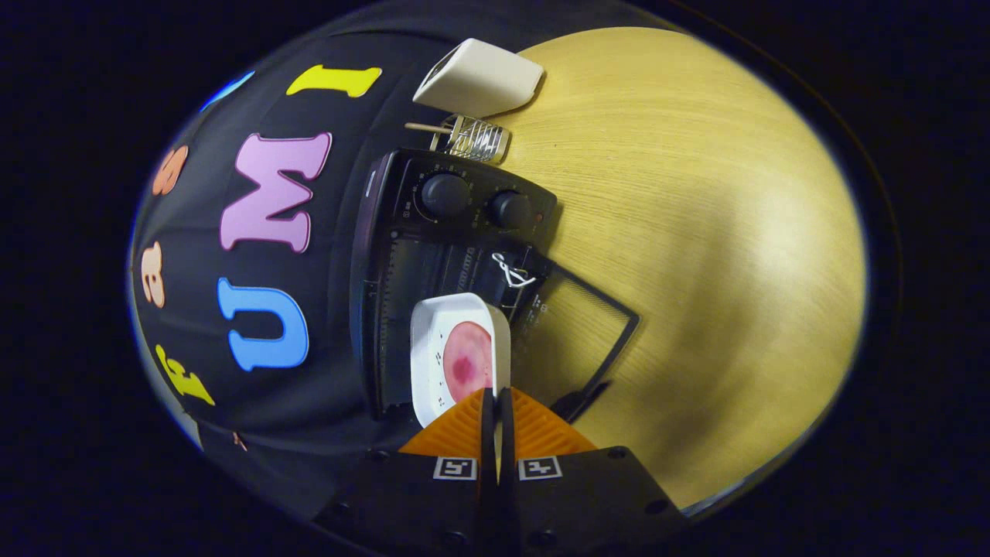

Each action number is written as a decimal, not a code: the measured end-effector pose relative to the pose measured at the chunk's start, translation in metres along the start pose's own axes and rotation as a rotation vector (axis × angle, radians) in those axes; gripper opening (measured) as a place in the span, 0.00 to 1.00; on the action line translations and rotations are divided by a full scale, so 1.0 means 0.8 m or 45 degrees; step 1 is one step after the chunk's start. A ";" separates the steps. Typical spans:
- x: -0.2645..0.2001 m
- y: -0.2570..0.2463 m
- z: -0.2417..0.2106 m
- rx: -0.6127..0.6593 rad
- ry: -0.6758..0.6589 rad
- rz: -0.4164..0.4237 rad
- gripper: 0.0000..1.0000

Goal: Open the toaster oven, put the food inside, and close the toaster oven door.

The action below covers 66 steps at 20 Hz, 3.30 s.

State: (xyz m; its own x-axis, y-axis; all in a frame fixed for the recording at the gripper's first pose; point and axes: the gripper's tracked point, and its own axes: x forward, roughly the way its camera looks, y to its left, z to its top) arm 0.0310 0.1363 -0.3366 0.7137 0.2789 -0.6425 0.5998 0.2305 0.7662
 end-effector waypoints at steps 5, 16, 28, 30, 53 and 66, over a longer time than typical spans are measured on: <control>0.060 0.016 0.000 0.164 -0.215 -0.063 0.05; 0.120 0.038 -0.016 0.302 -0.340 -0.138 0.07; 0.049 0.065 -0.077 -0.254 -0.035 0.068 0.98; 0.033 0.057 -0.086 -0.468 0.017 0.052 0.98; 0.017 -0.134 -0.096 -1.591 0.257 -0.540 0.99; 0.051 -0.130 -0.085 -1.522 0.202 -0.636 0.99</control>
State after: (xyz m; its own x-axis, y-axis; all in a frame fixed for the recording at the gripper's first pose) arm -0.0272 0.1870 -0.4423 0.4093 0.0103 -0.9123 0.0364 0.9990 0.0276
